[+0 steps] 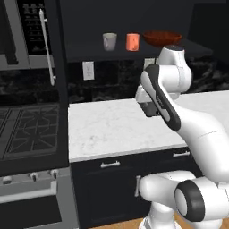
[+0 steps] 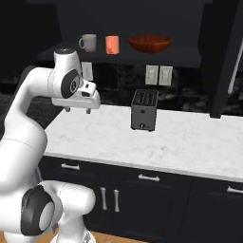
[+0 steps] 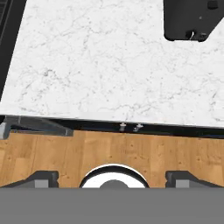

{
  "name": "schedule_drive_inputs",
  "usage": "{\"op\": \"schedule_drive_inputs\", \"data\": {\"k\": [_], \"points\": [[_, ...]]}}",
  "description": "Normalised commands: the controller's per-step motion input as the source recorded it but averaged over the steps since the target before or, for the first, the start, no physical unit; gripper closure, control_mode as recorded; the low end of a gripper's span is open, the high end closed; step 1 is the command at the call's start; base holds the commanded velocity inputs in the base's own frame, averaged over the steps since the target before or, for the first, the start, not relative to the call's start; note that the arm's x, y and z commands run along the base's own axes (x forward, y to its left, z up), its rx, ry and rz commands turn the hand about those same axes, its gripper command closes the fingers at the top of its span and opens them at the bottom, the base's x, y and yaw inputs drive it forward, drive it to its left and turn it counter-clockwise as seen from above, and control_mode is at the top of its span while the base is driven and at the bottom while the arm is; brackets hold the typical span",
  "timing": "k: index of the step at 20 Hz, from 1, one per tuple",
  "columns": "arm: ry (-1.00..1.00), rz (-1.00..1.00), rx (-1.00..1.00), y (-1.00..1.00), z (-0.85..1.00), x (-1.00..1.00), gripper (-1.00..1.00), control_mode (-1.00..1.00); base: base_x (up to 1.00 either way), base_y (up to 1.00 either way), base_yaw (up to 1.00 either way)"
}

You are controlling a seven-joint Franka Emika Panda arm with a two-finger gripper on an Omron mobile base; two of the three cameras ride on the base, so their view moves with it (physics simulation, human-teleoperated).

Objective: Gather all objects into one cabinet and sort the glasses and bowls to opposite sides.

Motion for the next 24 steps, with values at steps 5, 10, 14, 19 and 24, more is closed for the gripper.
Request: {"op": "schedule_drive_inputs", "data": {"k": [5,10,14,19,24], "points": [[0.0,0.0,0.0,0.0,0.0,0.0,-1.0,1.0,-0.95,-0.17,0.0],[0.0,0.0,0.0,0.0,0.0,0.0,-1.0,1.0,-0.76,-0.09,0.0],[0.0,0.0,0.0,0.0,0.0,0.0,-1.0,1.0,-0.62,-0.04,0.0],[0.0,0.0,0.0,0.0,0.0,0.0,-1.0,1.0,-0.6,-0.03,0.0],[0.0,0.0,0.0,0.0,0.0,0.0,-1.0,1.0,-0.43,-0.01,0.01]]}}
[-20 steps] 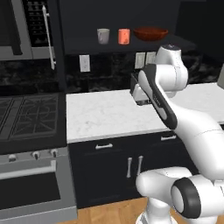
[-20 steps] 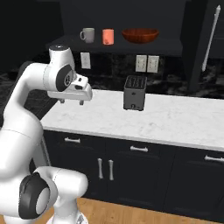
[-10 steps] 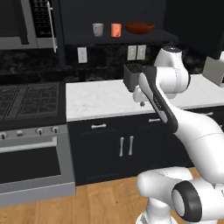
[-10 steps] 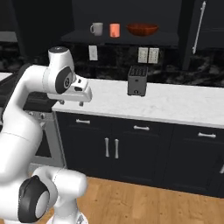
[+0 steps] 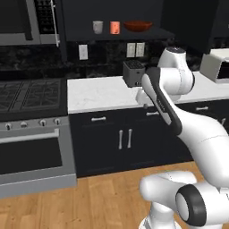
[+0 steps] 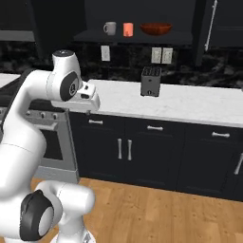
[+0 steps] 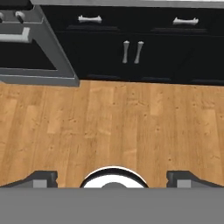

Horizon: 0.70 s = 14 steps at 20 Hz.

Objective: Gather all objects into one cabinet and sort the glasses and bowls to opposite sides.

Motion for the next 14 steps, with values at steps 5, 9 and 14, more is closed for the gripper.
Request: {"op": "schedule_drive_inputs", "data": {"k": [5,9,14], "points": [[0.0,0.0,0.0,0.0,0.0,0.0,-1.0,1.0,-0.13,0.0,0.3],[0.0,0.0,0.0,0.0,0.0,0.0,-1.0,1.0,-0.18,0.0,0.6],[0.0,0.0,0.0,0.0,0.0,0.0,-1.0,1.0,-0.11,0.0,0.6]]}}
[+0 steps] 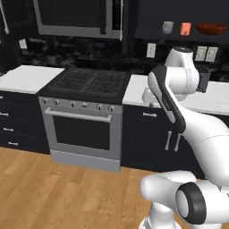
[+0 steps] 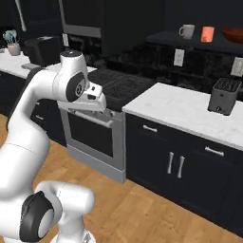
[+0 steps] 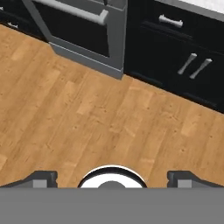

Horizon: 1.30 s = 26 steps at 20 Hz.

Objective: Gather all objects into one cabinet and sort the glasses and bowls to opposite sides.

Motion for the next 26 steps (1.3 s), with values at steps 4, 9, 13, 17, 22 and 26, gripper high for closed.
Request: {"op": "schedule_drive_inputs", "data": {"k": [4,9,13,17,22,26], "points": [[0.0,0.0,0.0,0.0,0.0,0.0,-1.0,1.0,-0.03,0.0,0.57],[0.0,0.0,0.0,0.0,0.0,0.0,-1.0,1.0,-0.01,0.0,0.55],[0.0,0.0,0.0,0.0,0.0,0.0,-1.0,1.0,0.0,0.0,0.55],[0.0,0.0,0.0,0.0,0.0,0.0,-1.0,1.0,0.0,0.0,0.49],[0.0,0.0,0.0,0.0,0.0,0.0,-1.0,1.0,0.17,0.0,0.21],[0.0,0.0,0.0,0.0,0.0,0.0,-1.0,1.0,0.36,0.0,0.29]]}}
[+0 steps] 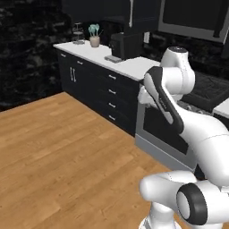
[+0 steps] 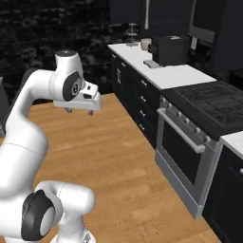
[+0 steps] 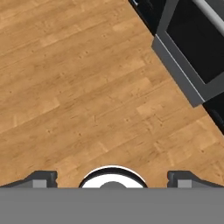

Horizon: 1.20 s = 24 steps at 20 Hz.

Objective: Gather all objects into one cabinet and sort the glasses and bowls to opposite sides.

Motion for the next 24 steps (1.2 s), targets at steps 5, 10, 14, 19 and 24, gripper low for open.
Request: {"op": "schedule_drive_inputs", "data": {"k": [5,10,14,19,24], "points": [[0.0,0.0,0.0,0.0,0.0,0.0,-1.0,1.0,0.83,0.0,0.2],[0.0,0.0,0.0,0.0,0.0,0.0,-1.0,1.0,1.0,0.0,0.04],[0.0,0.0,0.0,0.0,0.0,0.0,-1.0,1.0,1.0,0.0,0.03],[0.0,0.0,0.0,0.0,0.0,0.0,-1.0,1.0,1.0,0.0,0.01],[0.0,0.0,0.0,0.0,0.0,0.0,-1.0,1.0,1.0,0.0,0.0]]}}
